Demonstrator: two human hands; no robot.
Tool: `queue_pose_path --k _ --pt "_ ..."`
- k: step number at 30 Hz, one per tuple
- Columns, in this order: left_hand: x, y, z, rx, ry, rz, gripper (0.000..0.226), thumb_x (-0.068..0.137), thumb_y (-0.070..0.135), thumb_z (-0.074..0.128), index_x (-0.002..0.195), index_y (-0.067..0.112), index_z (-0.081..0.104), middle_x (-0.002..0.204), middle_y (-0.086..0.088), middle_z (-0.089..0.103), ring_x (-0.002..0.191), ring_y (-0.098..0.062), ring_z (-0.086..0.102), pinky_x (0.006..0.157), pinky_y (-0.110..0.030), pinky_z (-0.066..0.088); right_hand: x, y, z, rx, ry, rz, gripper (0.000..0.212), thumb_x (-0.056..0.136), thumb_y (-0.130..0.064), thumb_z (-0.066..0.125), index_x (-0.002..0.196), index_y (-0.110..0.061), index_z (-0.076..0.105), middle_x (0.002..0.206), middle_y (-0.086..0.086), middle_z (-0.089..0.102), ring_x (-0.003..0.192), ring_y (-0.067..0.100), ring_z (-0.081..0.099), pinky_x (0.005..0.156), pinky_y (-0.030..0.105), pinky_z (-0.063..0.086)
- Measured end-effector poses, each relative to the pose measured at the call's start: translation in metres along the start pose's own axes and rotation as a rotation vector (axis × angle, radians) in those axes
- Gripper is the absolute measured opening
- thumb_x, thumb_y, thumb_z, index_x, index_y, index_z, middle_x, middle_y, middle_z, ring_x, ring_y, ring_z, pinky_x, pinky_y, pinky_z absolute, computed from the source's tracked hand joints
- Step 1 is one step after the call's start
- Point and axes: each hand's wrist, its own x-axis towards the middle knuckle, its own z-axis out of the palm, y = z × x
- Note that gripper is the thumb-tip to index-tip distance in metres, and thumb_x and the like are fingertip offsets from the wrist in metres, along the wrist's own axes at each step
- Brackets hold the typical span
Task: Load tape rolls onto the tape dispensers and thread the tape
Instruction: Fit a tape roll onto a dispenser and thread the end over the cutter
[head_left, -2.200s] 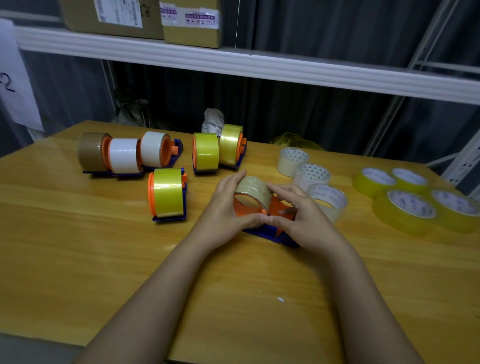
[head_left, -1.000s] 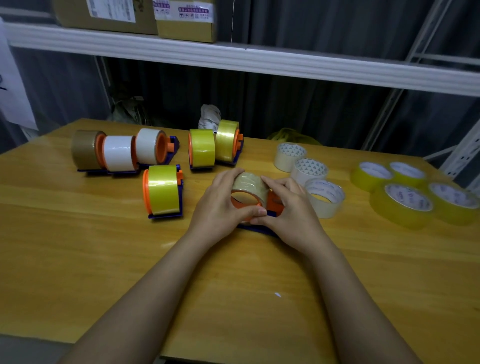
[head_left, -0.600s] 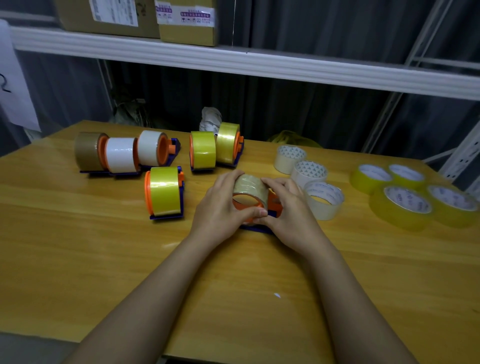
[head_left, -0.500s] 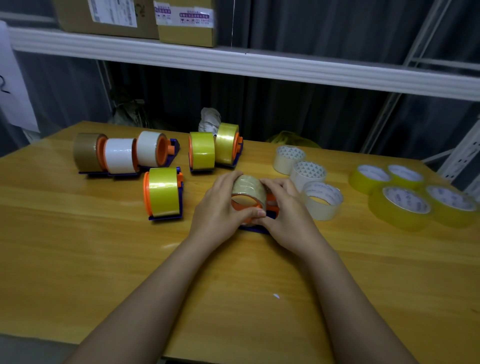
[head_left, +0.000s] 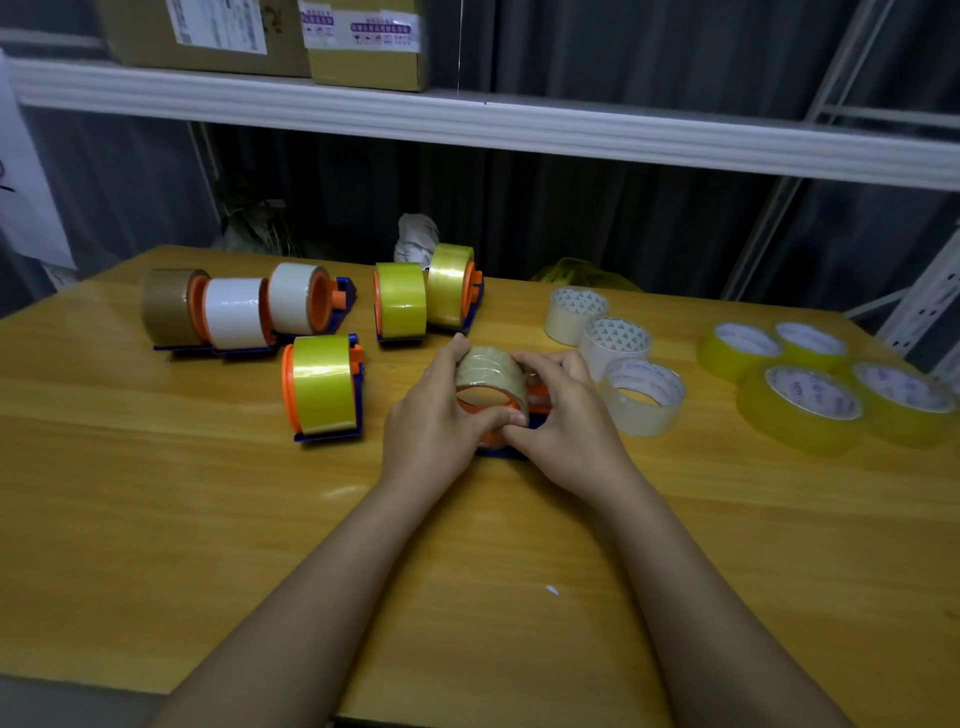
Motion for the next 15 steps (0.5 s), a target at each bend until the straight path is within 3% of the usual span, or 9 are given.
queue_pose_path --k 4,7,10,15 --pt "0.001 0.0 -0.002 -0.017 -0.006 -0.012 0.096 0.065 0.053 0.078 0.144 0.028 0.031 0.139 0.008 0.05 0.124 -0.012 0.049 0.092 -0.028 0.041 0.0 -0.001 0.0 0.008 -0.031 0.002 0.078 0.073 -0.028 0.082 0.141 -0.025 0.044 0.115 -0.012 0.036 0.11 0.008 0.049 0.095 0.03 0.049" --pt "0.002 -0.001 -0.003 -0.013 -0.011 -0.003 0.095 0.065 0.053 0.078 0.144 0.027 0.032 0.137 0.007 0.052 0.122 -0.012 0.05 0.094 -0.031 0.044 0.0 -0.001 -0.007 0.077 -0.13 0.038 0.087 0.069 -0.033 0.085 0.143 -0.025 0.04 0.121 -0.015 0.035 0.116 0.005 0.045 0.099 0.023 0.044" --pt "0.001 0.001 -0.003 0.004 -0.004 0.012 0.09 0.07 0.052 0.076 0.145 0.028 0.031 0.138 0.008 0.051 0.122 -0.013 0.051 0.093 -0.032 0.045 0.002 0.0 -0.015 0.206 -0.176 0.076 0.079 0.074 -0.025 0.082 0.143 -0.022 0.042 0.127 -0.012 0.038 0.115 0.0 0.045 0.102 0.021 0.043" --pt "0.0 0.001 -0.003 0.029 0.001 0.057 0.08 0.08 0.042 0.071 0.146 0.028 0.029 0.142 0.009 0.047 0.123 -0.014 0.05 0.084 -0.023 0.038 0.003 0.001 -0.011 0.28 -0.089 0.067 0.064 0.078 -0.017 0.079 0.136 -0.018 0.052 0.125 -0.007 0.044 0.112 -0.003 0.049 0.096 0.012 0.046"
